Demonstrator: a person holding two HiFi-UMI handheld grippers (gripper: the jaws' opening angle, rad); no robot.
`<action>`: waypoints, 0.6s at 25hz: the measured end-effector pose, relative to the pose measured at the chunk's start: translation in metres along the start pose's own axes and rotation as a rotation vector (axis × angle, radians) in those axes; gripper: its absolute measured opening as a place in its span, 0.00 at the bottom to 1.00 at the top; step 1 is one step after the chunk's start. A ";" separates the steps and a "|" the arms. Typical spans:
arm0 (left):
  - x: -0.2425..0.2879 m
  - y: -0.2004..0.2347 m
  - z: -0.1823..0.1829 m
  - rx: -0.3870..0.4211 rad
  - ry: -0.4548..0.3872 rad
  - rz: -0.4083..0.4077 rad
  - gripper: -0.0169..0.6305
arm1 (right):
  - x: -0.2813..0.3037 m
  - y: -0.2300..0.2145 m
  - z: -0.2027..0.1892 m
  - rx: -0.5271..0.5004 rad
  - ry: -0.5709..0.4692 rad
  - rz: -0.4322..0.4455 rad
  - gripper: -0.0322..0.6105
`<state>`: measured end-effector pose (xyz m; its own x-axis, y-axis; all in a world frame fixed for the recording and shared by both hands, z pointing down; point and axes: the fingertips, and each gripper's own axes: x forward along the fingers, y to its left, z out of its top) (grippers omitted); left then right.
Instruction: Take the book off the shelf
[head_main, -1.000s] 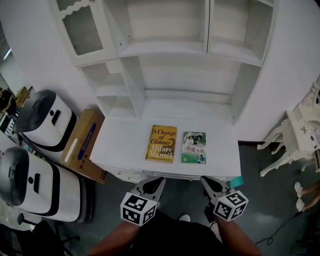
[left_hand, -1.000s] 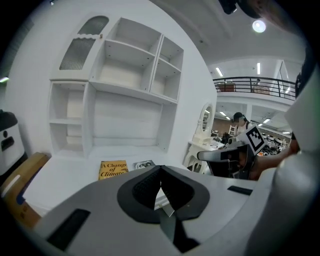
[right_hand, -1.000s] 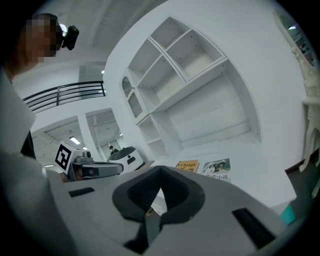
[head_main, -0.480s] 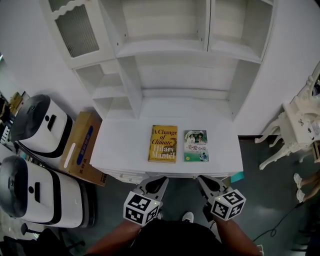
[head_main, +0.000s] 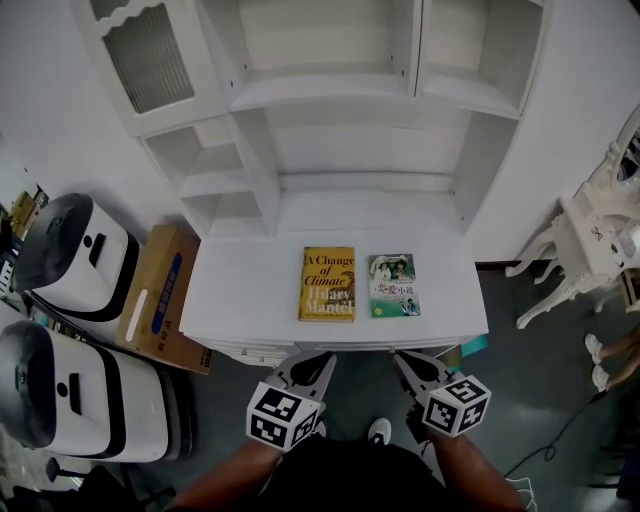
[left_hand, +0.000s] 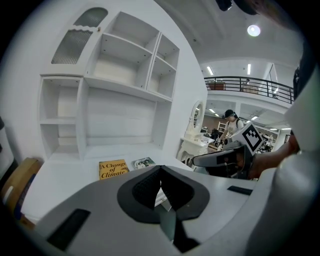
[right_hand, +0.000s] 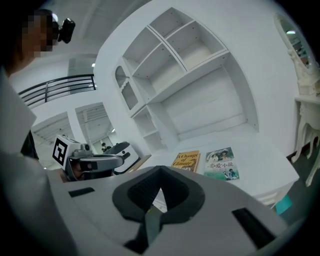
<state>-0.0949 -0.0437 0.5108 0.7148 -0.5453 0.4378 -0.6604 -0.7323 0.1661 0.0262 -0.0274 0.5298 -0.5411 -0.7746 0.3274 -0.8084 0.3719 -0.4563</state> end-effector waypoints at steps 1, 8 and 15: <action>-0.001 0.001 0.000 0.002 -0.001 0.000 0.04 | 0.001 0.000 0.000 0.018 -0.002 0.004 0.09; -0.005 0.001 0.002 0.004 -0.008 -0.001 0.04 | 0.000 0.005 0.001 0.015 -0.006 0.001 0.09; -0.008 0.000 -0.001 0.006 -0.006 -0.002 0.04 | 0.001 0.005 -0.002 -0.002 0.000 -0.015 0.09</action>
<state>-0.1005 -0.0393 0.5079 0.7176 -0.5462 0.4320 -0.6576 -0.7357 0.1622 0.0210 -0.0255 0.5291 -0.5285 -0.7804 0.3341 -0.8171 0.3608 -0.4496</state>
